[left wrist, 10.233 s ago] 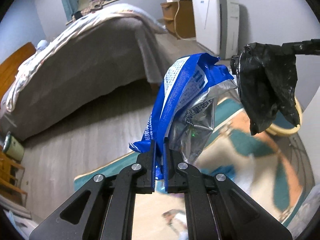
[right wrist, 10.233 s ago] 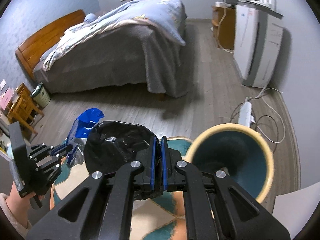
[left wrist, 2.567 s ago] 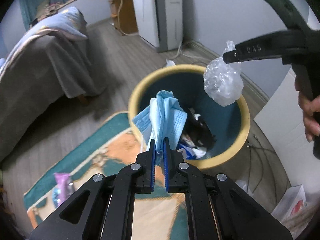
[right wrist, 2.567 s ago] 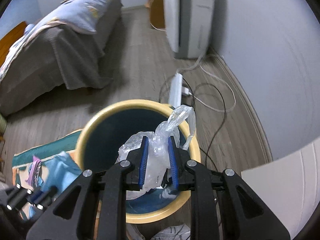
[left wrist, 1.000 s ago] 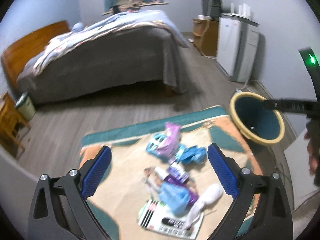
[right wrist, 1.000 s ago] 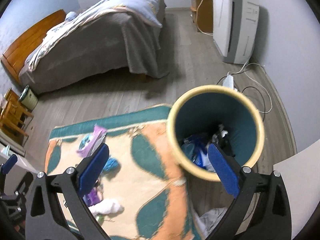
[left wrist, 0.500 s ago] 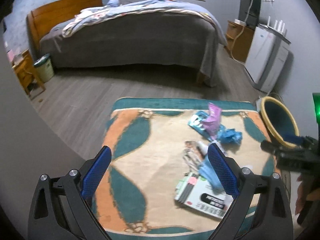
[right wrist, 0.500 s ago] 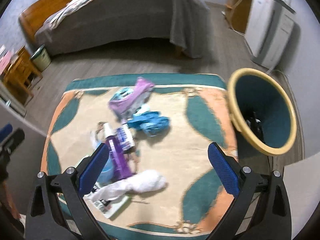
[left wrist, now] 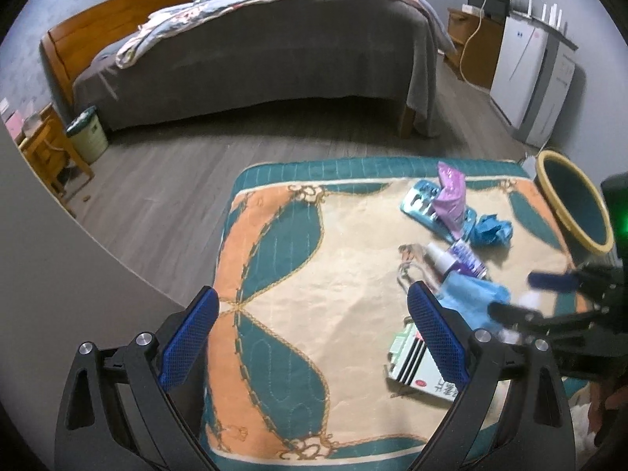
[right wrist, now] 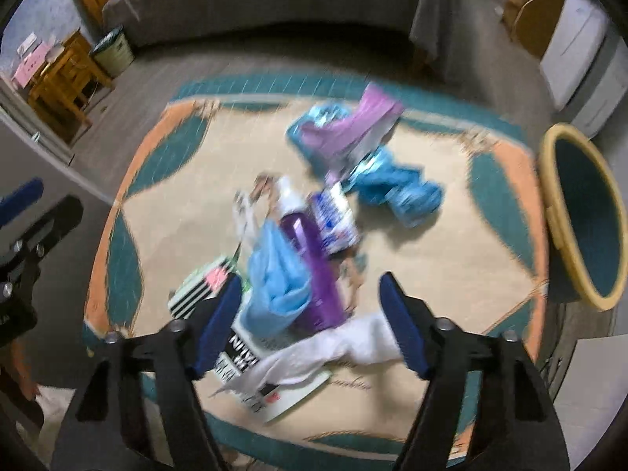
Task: Collect trash
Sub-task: 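Move both grippers back over the rug and grasp another blue mask with right gripper, then grasp purple spray bottle with left gripper while right gripper holds blue mask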
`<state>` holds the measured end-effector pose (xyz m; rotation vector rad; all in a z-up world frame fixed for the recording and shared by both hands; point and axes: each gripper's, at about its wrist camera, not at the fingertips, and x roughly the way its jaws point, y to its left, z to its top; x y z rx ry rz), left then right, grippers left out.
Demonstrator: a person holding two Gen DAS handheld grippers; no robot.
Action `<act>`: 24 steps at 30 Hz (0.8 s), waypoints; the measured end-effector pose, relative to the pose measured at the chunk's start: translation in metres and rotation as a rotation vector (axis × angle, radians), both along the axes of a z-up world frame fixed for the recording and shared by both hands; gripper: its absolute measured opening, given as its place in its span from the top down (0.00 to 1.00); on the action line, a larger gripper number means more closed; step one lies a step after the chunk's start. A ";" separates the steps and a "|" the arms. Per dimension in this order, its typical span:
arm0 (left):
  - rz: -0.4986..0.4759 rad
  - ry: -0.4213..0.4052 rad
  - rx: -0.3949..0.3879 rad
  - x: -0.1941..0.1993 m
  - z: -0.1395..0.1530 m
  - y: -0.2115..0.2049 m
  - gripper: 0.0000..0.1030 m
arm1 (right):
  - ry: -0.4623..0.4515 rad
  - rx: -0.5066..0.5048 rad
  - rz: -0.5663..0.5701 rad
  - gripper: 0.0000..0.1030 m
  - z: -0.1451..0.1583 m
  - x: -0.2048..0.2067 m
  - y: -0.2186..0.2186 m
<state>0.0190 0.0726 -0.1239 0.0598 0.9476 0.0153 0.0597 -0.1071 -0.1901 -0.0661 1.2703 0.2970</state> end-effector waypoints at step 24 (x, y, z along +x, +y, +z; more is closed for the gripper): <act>-0.148 0.075 -0.075 0.040 -0.047 -0.076 0.09 | -0.163 0.018 -0.062 0.86 0.084 0.064 -0.080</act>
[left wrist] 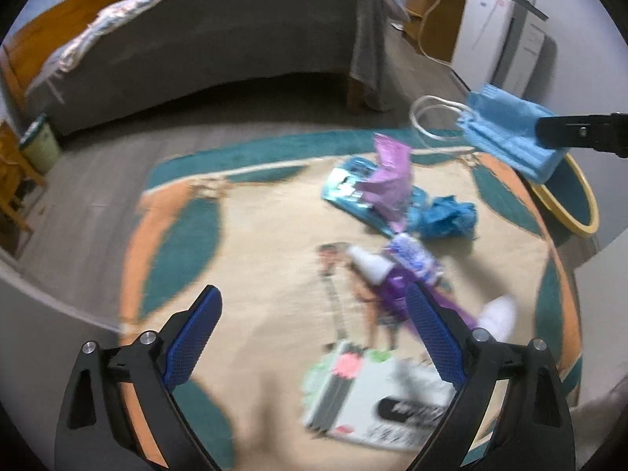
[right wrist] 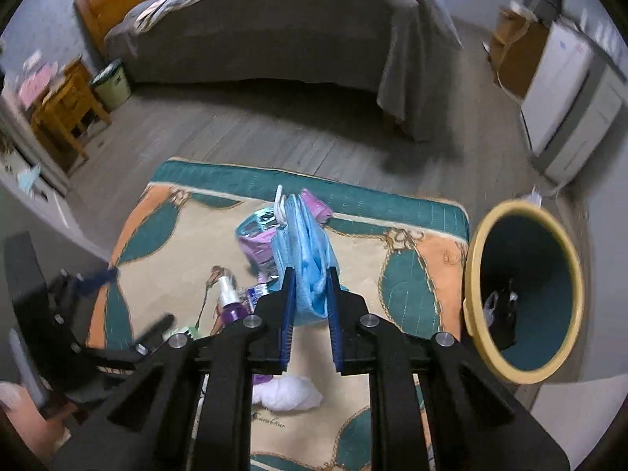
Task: Collect trash
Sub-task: 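Grasp purple spray bottle with left gripper while right gripper holds blue mask, then carry spray bottle and mask over the bin and open both grippers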
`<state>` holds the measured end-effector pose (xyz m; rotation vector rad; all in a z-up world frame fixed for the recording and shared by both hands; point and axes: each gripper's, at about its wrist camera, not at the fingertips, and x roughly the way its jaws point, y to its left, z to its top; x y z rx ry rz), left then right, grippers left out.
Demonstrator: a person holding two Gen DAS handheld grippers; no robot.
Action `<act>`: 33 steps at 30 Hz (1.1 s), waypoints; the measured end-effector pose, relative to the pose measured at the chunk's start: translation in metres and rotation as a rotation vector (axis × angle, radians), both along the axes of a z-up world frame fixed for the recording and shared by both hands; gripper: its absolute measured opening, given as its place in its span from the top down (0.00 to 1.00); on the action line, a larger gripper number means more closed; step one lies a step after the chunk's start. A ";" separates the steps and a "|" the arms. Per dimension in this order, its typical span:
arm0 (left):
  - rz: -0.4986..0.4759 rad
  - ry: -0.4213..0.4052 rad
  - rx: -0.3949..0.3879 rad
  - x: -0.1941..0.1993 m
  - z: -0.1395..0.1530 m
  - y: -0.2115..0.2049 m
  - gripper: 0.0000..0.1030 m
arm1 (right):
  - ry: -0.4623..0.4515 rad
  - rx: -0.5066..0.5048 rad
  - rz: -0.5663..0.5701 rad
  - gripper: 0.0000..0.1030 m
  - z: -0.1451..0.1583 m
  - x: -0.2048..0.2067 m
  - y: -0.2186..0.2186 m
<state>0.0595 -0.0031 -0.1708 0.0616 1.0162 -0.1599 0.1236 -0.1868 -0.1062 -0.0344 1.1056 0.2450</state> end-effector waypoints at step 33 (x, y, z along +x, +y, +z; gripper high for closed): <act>-0.072 -0.018 -0.066 0.020 -0.009 -0.041 0.66 | -0.008 -0.022 0.000 0.86 -0.007 0.010 -0.023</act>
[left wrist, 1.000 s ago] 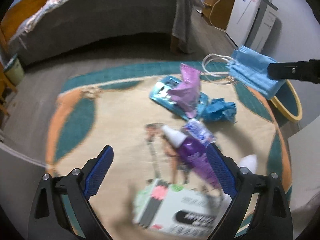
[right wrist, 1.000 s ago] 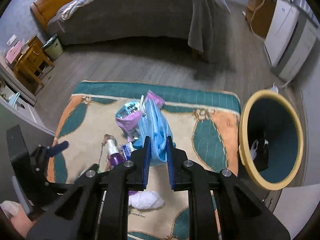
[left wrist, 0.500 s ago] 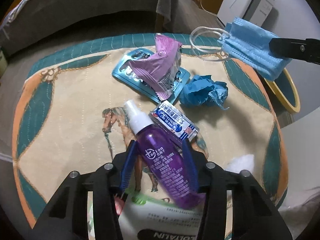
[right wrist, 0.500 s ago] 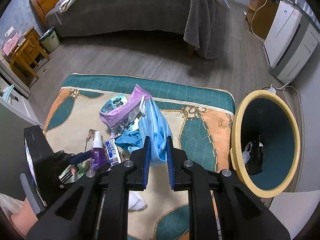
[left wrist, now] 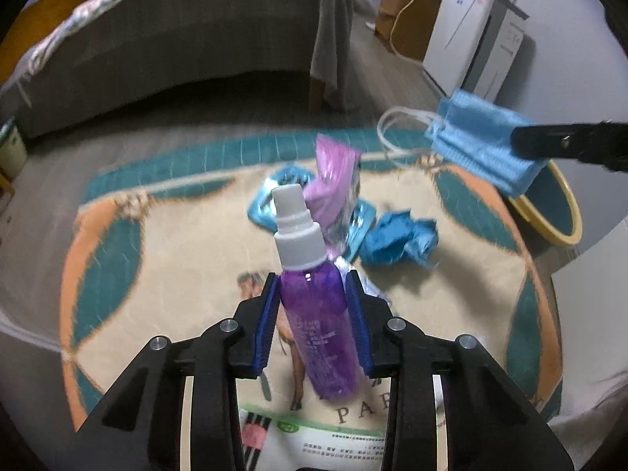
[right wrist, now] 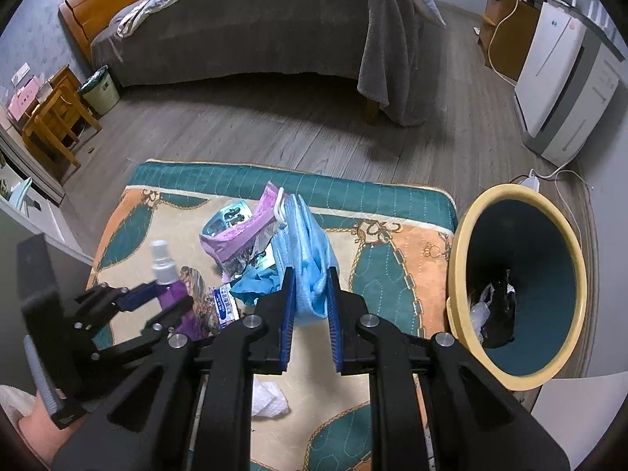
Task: Collect trash
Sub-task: 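Carry spray bottle and mask over the bin and open both grippers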
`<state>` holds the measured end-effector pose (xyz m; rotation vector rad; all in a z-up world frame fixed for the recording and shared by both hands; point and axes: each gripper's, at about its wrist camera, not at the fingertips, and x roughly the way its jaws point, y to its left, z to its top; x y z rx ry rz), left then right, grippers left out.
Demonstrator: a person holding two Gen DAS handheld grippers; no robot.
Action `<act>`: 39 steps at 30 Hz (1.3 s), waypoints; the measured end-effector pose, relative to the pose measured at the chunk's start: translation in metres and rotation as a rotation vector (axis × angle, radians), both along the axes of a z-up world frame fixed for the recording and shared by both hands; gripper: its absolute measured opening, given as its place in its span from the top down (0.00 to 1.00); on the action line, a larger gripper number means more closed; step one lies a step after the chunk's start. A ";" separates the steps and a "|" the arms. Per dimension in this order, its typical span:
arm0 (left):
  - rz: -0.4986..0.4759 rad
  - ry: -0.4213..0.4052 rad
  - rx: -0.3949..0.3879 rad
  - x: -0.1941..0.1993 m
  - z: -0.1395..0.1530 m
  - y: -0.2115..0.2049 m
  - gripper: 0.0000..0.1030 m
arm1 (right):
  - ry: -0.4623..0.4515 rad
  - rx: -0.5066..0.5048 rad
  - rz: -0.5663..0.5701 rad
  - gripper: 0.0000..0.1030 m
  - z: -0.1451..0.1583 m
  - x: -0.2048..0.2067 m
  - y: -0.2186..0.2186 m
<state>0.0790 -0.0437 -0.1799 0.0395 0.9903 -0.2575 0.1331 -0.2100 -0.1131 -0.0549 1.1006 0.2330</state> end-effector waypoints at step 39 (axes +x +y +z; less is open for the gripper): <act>-0.234 -0.275 0.022 0.015 0.130 -0.139 0.67 | -0.202 0.041 -0.266 0.86 0.056 0.001 -0.162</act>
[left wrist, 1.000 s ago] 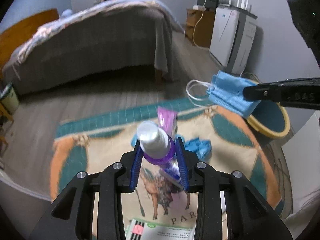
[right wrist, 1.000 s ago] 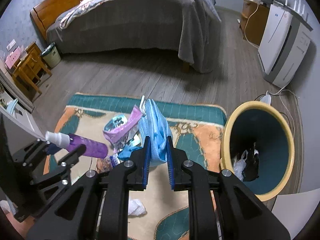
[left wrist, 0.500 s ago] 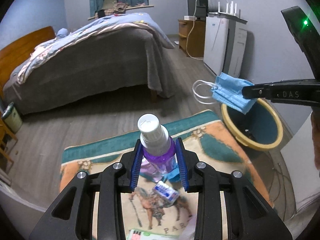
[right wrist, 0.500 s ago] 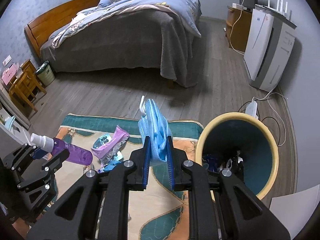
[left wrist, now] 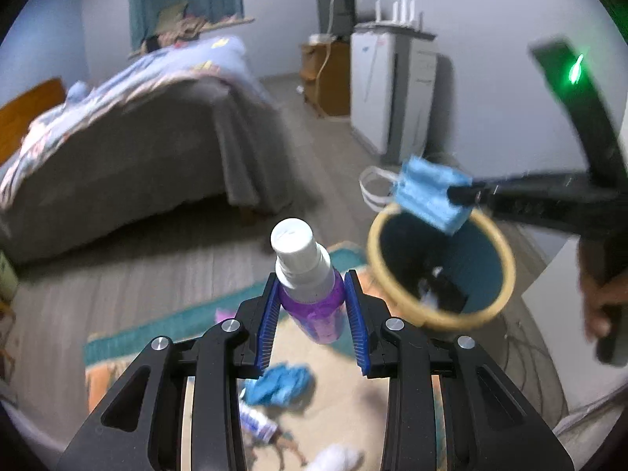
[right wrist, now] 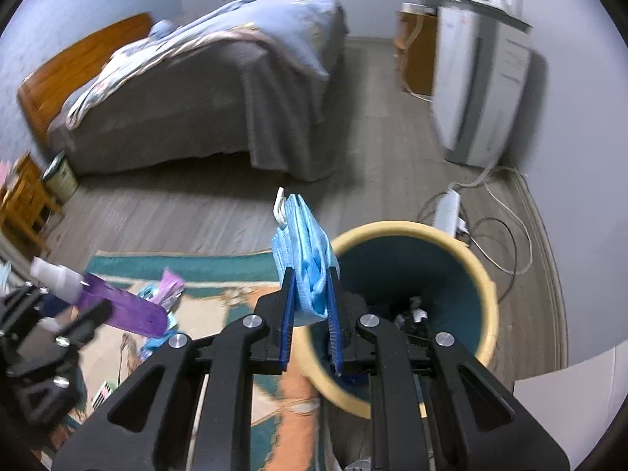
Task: Collect trash
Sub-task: 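Carry spray bottle and mask over the bin and open both grippers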
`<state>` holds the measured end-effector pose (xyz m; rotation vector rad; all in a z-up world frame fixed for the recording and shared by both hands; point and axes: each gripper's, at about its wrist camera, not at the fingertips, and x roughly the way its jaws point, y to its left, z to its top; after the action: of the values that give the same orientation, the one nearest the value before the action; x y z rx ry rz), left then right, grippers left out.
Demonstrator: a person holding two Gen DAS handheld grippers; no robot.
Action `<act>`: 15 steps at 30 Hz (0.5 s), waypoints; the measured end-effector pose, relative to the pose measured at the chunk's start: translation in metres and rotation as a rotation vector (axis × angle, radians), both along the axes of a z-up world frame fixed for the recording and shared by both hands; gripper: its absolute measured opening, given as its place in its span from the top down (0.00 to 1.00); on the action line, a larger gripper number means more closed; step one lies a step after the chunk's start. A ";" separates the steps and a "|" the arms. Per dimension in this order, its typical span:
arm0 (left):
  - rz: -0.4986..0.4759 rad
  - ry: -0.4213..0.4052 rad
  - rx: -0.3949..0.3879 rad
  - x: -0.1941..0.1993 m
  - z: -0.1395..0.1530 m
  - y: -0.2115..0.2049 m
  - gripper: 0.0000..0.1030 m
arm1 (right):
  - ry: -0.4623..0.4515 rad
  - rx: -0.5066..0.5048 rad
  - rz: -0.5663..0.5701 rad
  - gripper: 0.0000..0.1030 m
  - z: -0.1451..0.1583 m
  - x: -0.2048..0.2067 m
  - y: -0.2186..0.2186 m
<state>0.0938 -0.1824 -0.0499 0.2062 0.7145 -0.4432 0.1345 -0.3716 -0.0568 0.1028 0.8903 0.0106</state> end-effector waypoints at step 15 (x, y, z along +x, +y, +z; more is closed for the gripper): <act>-0.233 0.097 -0.033 0.022 -0.038 -0.117 0.67 | 0.172 0.163 -0.297 0.85 -0.069 -0.001 -0.117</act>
<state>0.1153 -0.2992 -0.0880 0.2395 0.7809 -0.6900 0.1337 -0.4885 -0.1257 0.3919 1.0384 -0.2050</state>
